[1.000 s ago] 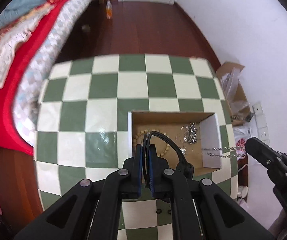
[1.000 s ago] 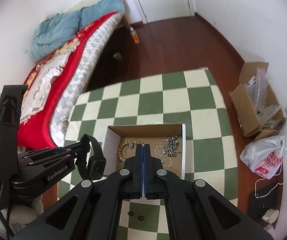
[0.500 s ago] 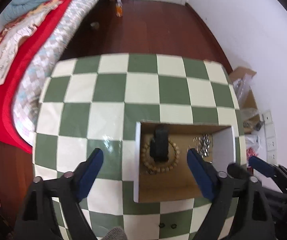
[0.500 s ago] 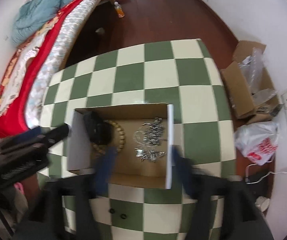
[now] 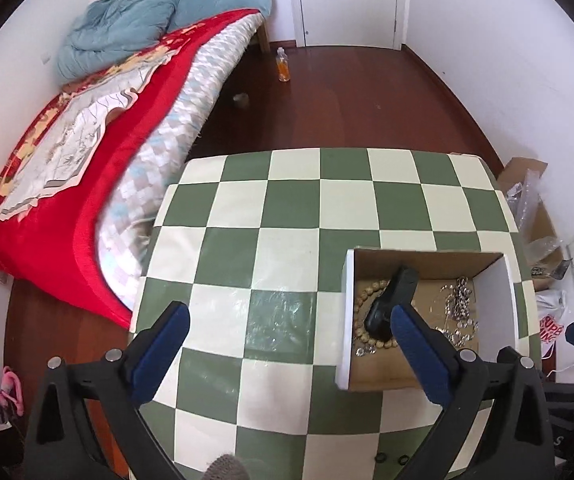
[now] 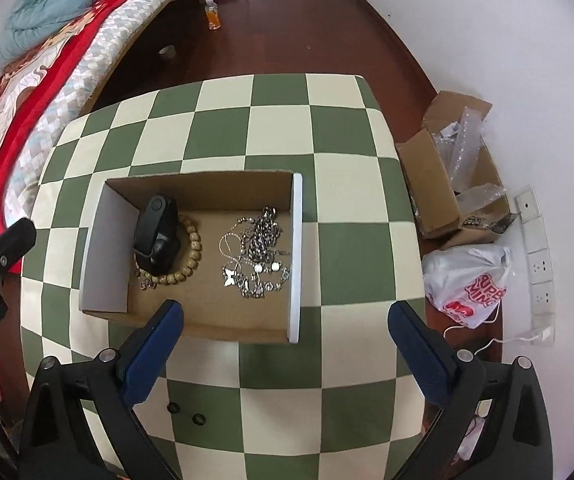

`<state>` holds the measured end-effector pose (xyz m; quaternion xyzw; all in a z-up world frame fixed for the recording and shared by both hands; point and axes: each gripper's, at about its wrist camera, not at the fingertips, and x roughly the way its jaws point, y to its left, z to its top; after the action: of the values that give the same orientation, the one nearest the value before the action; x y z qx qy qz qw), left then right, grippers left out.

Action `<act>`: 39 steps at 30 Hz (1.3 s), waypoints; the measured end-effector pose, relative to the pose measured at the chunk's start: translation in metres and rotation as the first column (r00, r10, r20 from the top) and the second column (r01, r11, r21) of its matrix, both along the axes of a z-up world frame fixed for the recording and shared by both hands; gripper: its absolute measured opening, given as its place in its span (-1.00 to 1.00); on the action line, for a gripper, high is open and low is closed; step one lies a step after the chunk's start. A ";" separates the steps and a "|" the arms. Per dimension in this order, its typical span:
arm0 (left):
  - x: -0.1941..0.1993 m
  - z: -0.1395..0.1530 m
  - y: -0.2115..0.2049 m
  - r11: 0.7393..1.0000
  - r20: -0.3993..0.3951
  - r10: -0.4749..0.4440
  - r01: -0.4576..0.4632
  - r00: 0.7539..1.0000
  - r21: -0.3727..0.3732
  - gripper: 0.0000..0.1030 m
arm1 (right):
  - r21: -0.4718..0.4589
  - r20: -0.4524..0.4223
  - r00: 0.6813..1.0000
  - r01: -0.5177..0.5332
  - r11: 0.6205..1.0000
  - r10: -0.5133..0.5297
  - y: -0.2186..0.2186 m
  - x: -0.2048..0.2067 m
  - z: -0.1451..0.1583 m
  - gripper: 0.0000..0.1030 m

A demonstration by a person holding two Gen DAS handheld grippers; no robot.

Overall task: Organize jewelry
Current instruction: 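Lift both tools out of the box toward the two small black rings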

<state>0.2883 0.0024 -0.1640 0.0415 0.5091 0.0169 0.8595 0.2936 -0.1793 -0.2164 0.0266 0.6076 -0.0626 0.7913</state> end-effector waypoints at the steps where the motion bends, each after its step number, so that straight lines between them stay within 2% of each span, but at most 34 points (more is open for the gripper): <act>1: -0.003 0.000 0.001 1.000 0.002 0.001 -0.001 1.000 -0.005 0.99 | -0.002 0.004 1.000 0.001 1.000 -0.001 0.001 -0.003 0.001 1.00; 10: -0.043 0.015 0.000 1.000 0.058 0.004 -0.004 0.998 0.000 0.99 | -0.030 0.100 0.995 0.017 0.999 -0.014 0.007 -0.036 0.030 1.00; 17: -0.080 0.043 0.005 1.000 0.124 -0.003 0.002 0.992 0.011 0.99 | -0.058 0.189 0.982 0.008 0.998 0.003 0.017 -0.072 0.069 1.00; 25: -0.123 0.078 0.010 1.000 0.202 -0.011 0.011 0.979 0.005 0.99 | -0.043 0.294 0.956 0.020 0.999 -0.006 0.029 -0.114 0.114 1.00; 29: -0.140 0.088 0.016 1.000 0.233 0.009 -0.009 0.972 0.002 0.99 | -0.029 0.319 0.948 0.027 0.999 -0.016 0.034 -0.133 0.124 1.00; 32: -0.148 0.085 0.024 0.999 0.243 0.035 -0.039 0.969 0.011 0.99 | -0.014 0.318 0.948 0.021 1.000 -0.015 0.037 -0.143 0.119 0.97; 33: -0.149 0.080 0.026 0.999 0.242 0.039 -0.045 0.969 0.018 0.99 | -0.003 0.305 0.952 0.008 1.000 -0.006 0.039 -0.147 0.111 0.86; 34: -0.149 0.072 0.028 0.998 0.229 0.040 -0.050 0.973 0.038 0.99 | 0.004 0.294 0.956 0.002 1.000 -0.003 0.040 -0.148 0.103 0.60; 35: -0.148 0.061 0.031 0.996 0.204 0.046 -0.059 0.978 0.062 0.99 | 0.016 0.260 0.965 -0.014 1.000 0.009 0.043 -0.149 0.088 0.44; 36: -0.147 0.050 0.033 0.995 0.181 0.051 -0.067 0.982 0.080 0.99 | 0.031 0.232 0.973 -0.024 0.999 0.016 0.044 -0.149 0.076 0.16; 37: -0.146 0.038 0.035 0.993 0.150 0.058 -0.073 0.987 0.096 0.99 | 0.057 0.196 0.981 -0.028 0.998 0.016 0.045 -0.148 0.060 0.04; 39: -0.142 0.008 0.040 0.989 0.075 0.074 -0.082 0.994 0.123 0.99 | 0.111 0.130 0.991 -0.035 0.993 0.020 0.047 -0.147 0.026 -0.02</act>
<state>0.1461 0.0426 -0.1565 0.0748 0.4779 0.0840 0.8712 0.1469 -0.1323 -0.1899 0.0671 0.5583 -0.0154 0.8268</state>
